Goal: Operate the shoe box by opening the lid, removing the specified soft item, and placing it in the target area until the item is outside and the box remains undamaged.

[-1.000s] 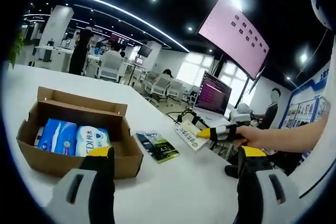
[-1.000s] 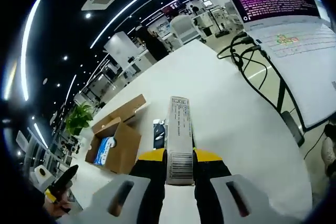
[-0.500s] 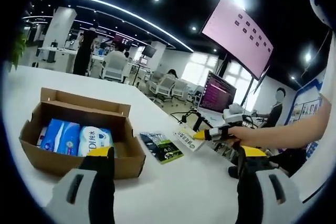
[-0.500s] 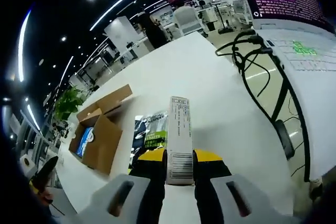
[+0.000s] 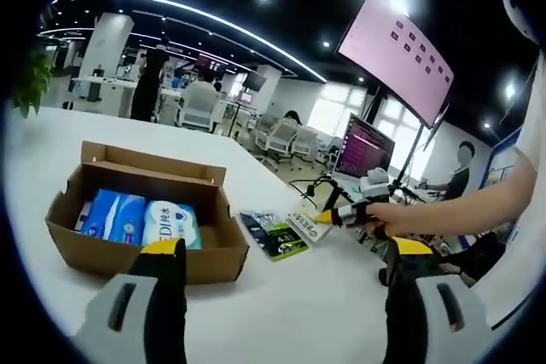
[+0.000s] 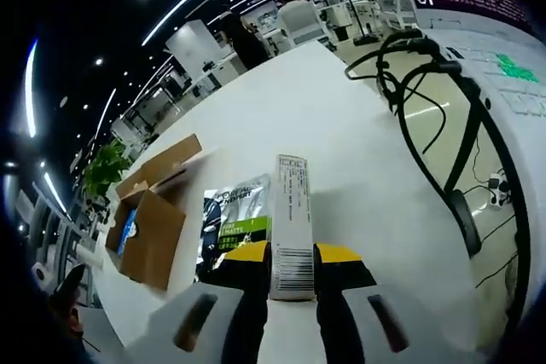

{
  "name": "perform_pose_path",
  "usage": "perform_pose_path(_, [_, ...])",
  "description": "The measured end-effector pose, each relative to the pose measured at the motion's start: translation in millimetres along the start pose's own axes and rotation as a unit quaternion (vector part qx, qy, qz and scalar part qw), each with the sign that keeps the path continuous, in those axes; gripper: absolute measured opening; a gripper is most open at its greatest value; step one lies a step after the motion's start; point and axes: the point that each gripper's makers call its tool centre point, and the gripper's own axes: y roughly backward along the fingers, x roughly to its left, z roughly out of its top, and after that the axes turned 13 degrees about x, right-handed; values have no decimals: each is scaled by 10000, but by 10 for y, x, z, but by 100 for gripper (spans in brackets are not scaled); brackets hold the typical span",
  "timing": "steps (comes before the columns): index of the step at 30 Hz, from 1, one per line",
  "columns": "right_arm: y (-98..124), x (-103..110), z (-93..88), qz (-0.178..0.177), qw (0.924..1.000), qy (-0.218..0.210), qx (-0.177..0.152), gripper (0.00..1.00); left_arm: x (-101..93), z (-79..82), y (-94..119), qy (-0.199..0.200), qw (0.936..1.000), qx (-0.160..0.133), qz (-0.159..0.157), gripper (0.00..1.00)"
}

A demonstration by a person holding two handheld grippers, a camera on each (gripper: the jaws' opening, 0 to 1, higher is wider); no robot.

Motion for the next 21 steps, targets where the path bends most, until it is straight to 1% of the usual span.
perform_pose_path(5, [-9,10,40,-31,10000,76,17,17,-7,-3,-16,-1,10000,17,33,99])
perform_pose_path(8, [-13,-13,79,-177,9995,254,3,17,-2,4,-20,13,10000,-1,46,99])
perform_pose_path(13, [-19,-32,89,-359,9984,426,15,19,16,-1,-12,77,9999,-23,78,99])
perform_pose_path(15, [-41,-80,84,-462,9976,511,41,21,30,-4,-2,91,9999,-39,100,99])
perform_pose_path(19, [-42,-139,68,-591,9969,507,78,24,57,-2,19,124,9998,-65,145,99])
perform_pose_path(20, [-37,-164,75,-653,9963,546,72,25,68,0,27,136,9998,-77,158,99])
perform_pose_path(21, [-28,-211,88,-785,9949,637,67,25,76,1,31,144,9997,-82,171,99])
